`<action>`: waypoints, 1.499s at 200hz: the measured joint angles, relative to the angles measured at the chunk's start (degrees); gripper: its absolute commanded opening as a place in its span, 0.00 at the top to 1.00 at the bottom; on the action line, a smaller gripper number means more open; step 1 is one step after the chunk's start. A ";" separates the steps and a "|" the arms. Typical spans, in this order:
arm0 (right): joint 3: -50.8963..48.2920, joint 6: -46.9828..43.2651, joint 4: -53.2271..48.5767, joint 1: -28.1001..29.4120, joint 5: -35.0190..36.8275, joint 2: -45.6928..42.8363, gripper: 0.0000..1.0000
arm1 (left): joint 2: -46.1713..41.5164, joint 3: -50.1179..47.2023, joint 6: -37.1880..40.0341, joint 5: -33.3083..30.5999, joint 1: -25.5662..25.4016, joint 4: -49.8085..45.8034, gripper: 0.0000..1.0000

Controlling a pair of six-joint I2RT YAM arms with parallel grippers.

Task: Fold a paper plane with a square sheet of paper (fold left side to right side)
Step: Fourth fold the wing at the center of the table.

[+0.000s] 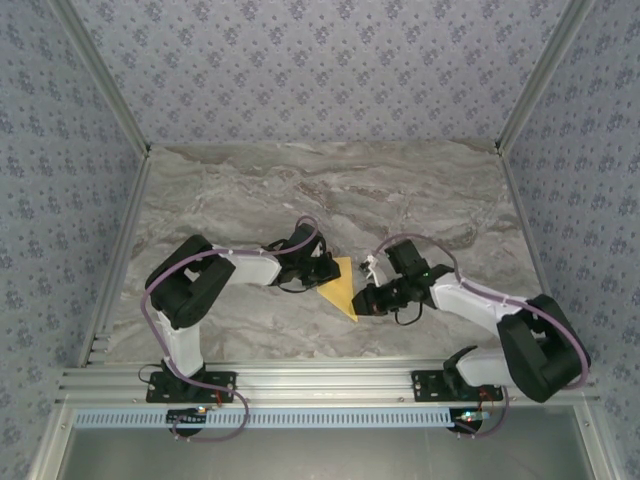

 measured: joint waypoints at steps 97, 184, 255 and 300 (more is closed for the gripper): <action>3.19 2.29 4.83 0.11 6.78 14.82 0.96 | 0.00 0.00 0.00 0.11 0.00 0.07 0.91; 2.49 2.29 5.25 -0.57 6.73 15.06 1.00 | -2.95 -0.87 2.67 -0.02 -0.22 -0.17 0.85; 2.49 2.27 5.25 -0.61 6.71 15.08 1.00 | -7.37 -6.01 2.97 2.29 -3.98 6.56 0.92; 2.38 2.27 5.27 -0.79 6.54 15.08 1.00 | -5.33 -6.08 1.66 3.45 -6.62 10.10 0.95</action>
